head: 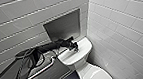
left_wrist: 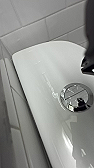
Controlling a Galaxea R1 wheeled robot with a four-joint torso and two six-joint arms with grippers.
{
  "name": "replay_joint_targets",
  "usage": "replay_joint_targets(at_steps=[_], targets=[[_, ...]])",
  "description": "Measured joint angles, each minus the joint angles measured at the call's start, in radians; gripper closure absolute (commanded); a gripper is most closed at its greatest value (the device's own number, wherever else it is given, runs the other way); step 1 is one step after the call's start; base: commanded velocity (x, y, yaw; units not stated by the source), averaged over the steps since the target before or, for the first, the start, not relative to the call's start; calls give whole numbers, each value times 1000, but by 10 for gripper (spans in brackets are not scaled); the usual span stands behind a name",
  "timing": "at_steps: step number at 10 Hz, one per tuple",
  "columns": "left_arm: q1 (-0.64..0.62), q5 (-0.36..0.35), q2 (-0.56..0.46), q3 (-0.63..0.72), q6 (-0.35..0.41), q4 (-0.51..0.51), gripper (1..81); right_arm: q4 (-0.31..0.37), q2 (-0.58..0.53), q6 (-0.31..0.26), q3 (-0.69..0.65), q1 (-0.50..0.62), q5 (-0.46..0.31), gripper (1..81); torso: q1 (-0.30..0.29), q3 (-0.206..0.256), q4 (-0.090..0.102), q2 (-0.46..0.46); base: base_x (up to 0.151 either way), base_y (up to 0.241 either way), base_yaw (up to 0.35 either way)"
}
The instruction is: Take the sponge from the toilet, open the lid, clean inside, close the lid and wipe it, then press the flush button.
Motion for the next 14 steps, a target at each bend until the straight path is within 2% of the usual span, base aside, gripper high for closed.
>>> replay_joint_targets(at_steps=[3,5,14], targets=[[-18,4,25,-61,-7,0,811,0,0,0,4,-1,2,811,0,-4,0,0,0,0,0],[-17,6,49,-103,-8,11,811,0,0,0,7,-1,0,811,1,-24,0,1,0,0,0],[38,-16,53,-153,-4,52,811,0,1,0,8,0,3,811,1,-28,0,1,0,0,0]])
